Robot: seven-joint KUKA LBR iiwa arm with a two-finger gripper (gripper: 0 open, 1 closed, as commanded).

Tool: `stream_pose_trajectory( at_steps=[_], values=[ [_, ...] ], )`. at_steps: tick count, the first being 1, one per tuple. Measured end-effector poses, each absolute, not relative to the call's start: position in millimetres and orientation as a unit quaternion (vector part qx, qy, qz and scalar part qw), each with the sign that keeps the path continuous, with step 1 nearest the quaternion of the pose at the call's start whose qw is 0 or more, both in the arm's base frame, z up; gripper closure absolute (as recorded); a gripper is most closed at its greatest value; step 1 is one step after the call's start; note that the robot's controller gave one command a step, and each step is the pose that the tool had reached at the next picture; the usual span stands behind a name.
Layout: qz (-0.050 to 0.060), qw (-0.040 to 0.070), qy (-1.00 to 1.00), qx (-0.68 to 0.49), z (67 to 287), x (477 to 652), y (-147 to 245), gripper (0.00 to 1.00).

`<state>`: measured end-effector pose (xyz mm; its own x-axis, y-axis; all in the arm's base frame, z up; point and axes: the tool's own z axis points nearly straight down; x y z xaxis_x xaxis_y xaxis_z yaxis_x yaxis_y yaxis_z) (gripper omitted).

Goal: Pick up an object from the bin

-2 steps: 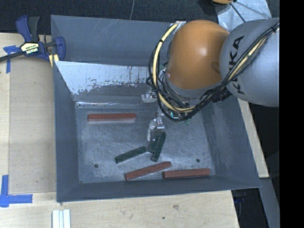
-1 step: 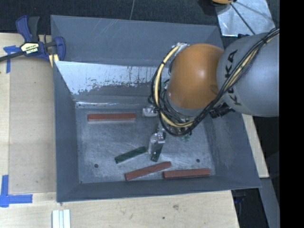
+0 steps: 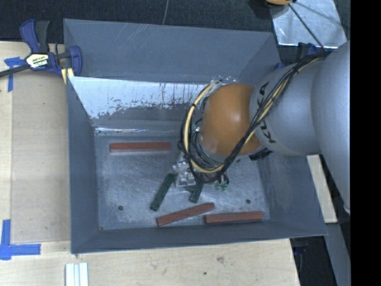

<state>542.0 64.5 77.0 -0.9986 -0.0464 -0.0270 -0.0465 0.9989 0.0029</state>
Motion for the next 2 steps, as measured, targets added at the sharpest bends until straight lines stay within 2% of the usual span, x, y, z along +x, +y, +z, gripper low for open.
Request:
stream_pose_trajectory(
  at_steps=[1, 2],
  values=[
    [0.001, 0.007, 1.000, -0.023, 74.2, 538.5, 64.2, 0.00],
    [0.001, 0.007, 1.000, -0.023, 74.2, 538.5, 64.2, 0.00]
  ],
)
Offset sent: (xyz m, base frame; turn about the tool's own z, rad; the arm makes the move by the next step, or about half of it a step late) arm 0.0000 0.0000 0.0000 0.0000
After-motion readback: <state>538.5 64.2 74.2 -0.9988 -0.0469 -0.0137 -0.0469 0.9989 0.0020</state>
